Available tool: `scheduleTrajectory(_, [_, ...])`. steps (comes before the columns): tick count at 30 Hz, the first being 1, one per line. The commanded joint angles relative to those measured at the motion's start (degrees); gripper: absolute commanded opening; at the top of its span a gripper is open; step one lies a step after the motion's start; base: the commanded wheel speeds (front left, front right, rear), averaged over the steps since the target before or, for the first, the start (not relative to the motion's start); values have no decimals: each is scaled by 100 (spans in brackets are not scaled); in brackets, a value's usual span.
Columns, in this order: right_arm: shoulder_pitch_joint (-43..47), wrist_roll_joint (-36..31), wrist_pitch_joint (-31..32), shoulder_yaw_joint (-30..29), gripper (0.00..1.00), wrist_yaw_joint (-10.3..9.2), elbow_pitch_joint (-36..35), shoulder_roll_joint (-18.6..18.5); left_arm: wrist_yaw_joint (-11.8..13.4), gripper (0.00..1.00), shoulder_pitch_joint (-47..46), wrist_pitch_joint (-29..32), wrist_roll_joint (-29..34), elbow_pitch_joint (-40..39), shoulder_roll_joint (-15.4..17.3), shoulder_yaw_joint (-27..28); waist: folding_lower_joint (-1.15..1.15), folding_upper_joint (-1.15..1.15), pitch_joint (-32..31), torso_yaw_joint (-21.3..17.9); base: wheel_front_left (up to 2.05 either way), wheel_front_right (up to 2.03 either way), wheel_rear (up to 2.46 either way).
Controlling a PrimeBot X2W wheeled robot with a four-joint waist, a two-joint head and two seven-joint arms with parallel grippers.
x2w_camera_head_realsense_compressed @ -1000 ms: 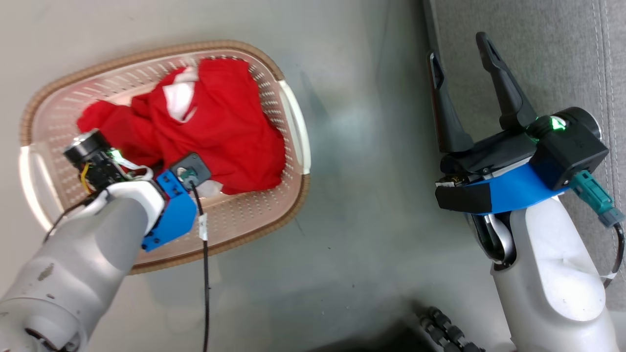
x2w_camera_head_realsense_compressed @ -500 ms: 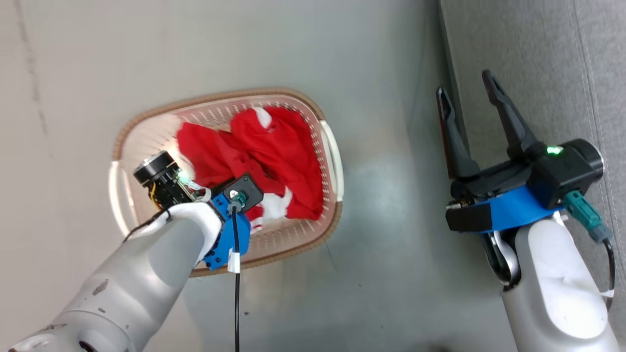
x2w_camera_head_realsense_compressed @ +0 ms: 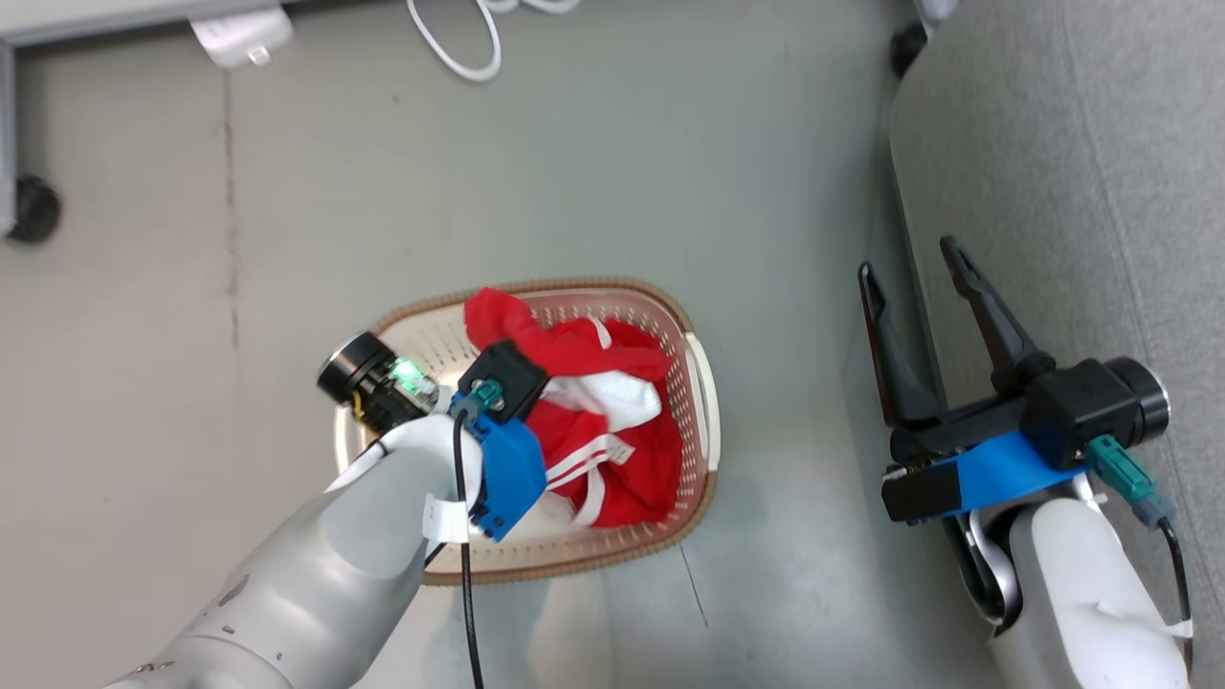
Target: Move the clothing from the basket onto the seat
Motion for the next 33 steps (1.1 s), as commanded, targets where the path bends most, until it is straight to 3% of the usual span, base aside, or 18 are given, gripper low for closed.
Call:
scheduleTrajectory(1, [77,4,-20,-16,100,1,26,-27,-2,0,6,-40,-18,-117,-11,87,1,0,-263,118,0,0,0])
scheduleTrajectory(19, [876,108,-20,-128,100,1,230,-8,327,0,508,-40,154,-1988,320,1390,1,0,-1505,292,0,0,0])
scheduleTrajectory(33, [1432,144,-20,-182,100,1,331,46,335,0,574,-40,278,-2460,153,1520,1,0,-2258,423,0,0,0])
